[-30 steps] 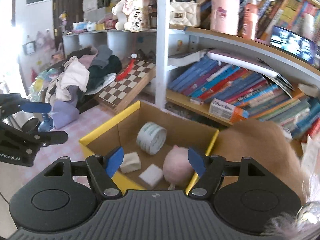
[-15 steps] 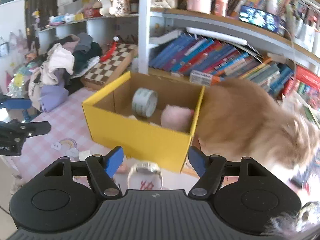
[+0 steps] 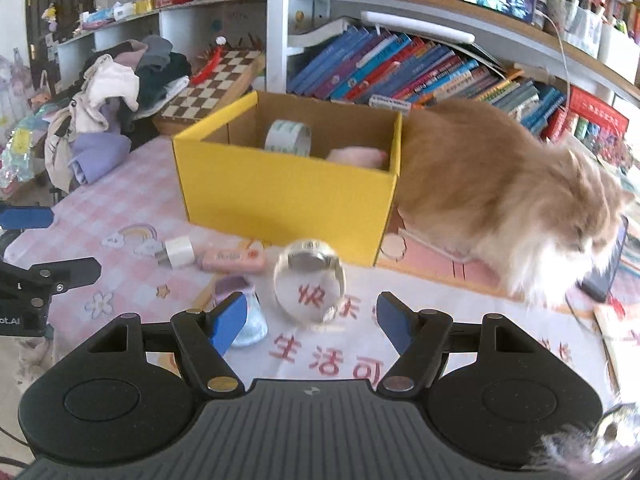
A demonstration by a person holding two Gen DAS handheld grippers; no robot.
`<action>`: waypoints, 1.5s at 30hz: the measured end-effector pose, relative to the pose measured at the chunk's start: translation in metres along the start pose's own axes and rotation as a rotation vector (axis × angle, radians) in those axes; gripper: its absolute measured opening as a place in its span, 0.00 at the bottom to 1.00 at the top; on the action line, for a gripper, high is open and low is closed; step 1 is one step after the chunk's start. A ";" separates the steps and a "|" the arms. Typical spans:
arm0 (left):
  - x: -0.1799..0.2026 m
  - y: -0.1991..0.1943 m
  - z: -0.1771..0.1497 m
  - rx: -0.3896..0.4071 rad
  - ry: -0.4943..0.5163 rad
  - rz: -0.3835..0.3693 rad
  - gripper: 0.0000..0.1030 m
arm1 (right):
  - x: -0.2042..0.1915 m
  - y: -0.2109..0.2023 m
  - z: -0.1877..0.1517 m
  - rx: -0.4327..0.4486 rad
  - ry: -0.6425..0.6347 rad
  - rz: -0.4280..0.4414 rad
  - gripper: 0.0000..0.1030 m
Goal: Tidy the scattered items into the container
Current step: 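Move both tools back toward the remaining items on the table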
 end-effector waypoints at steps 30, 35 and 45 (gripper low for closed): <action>0.050 0.016 -0.030 -0.104 0.057 -0.110 0.87 | -0.011 0.016 -0.044 -0.111 -0.018 0.030 0.67; 0.058 0.020 -0.029 -0.115 0.072 -0.124 0.88 | -0.007 0.018 -0.043 -0.113 -0.031 0.025 0.67; 0.071 0.026 -0.027 -0.134 0.088 -0.152 0.88 | -0.001 0.028 -0.039 -0.133 -0.035 0.044 0.67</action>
Point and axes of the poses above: each gripper's, at about its wrist camera, not at the fingertips, and y roughly the way its jaws point, x to its right, z to its top, the point moved 7 cm from there along y, roughly the way its jaws point, and after that the axes turned 7 degrees about -x, right-handed, at the moved point
